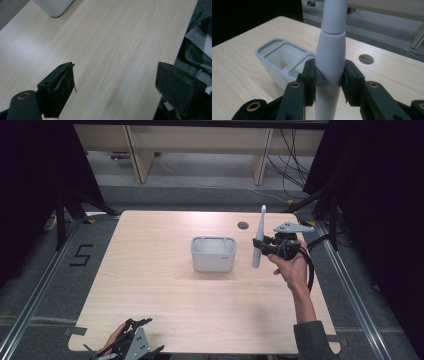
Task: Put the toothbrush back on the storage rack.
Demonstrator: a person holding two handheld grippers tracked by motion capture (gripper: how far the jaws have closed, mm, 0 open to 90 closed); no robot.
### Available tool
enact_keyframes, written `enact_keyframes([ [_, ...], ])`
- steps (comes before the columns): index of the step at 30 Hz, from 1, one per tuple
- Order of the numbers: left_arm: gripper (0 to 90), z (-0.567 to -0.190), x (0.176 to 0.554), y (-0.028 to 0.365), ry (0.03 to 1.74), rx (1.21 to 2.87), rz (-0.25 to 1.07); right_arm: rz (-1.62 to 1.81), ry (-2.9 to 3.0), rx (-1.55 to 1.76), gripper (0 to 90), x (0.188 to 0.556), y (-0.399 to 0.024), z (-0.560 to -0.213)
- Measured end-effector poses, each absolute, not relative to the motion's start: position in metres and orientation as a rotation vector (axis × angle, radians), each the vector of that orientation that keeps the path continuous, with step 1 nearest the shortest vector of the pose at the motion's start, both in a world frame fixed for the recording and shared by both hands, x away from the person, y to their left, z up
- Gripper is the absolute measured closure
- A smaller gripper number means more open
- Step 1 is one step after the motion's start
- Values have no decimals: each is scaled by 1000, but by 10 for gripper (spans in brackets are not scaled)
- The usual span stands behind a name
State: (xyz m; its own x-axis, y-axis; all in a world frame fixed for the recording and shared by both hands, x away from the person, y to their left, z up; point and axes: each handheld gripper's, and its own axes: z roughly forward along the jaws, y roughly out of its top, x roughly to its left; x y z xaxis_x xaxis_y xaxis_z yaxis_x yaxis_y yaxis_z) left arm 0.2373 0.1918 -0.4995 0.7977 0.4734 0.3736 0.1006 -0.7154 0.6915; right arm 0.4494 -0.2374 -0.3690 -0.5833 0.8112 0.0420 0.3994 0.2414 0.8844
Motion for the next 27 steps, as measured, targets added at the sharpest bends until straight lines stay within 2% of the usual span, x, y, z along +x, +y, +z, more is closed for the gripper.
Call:
enact_keyframes([
  [27,151,-500,237,192,426,2292,727,1407,2186,995,672,451,-181,-335],
])
